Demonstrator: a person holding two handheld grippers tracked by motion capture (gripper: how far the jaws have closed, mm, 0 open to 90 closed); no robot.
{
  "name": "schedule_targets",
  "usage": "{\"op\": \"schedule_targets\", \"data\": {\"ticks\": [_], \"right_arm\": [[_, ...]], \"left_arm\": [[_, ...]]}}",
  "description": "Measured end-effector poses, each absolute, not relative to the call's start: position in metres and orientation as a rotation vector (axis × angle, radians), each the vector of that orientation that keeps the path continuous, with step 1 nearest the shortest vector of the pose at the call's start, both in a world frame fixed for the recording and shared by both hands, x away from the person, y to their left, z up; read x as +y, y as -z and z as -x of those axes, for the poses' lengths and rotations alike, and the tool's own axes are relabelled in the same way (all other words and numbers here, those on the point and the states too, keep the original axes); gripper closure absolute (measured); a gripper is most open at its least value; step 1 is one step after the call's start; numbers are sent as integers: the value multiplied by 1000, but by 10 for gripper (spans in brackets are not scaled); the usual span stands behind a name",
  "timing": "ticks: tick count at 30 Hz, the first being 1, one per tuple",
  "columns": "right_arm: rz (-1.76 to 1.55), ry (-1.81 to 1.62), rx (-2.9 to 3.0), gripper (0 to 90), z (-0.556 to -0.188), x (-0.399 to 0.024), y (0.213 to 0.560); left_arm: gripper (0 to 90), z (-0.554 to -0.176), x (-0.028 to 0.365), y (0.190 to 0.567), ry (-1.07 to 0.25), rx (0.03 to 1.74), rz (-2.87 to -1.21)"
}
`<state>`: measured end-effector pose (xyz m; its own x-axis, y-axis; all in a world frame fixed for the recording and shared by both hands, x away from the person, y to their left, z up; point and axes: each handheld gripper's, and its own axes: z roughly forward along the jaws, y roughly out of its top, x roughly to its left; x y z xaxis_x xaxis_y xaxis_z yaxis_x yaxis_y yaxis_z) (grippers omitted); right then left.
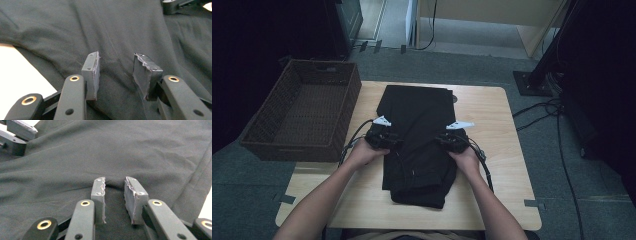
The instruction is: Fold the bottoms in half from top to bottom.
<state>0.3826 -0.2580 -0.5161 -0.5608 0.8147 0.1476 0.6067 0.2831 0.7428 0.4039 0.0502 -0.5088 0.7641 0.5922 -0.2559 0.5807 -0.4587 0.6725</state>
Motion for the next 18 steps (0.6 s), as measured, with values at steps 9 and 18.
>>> {"op": "schedule_targets", "data": {"ticks": [9, 18], "right_arm": [[-1252, -1154, 2337, 710, -315, -263, 516], [-1294, -1178, 2286, 722, -323, -270, 504]], "left_arm": [[570, -340, 54, 509, 17, 831, -2181], [513, -350, 49, 500, 16, 812, -2173]]}}
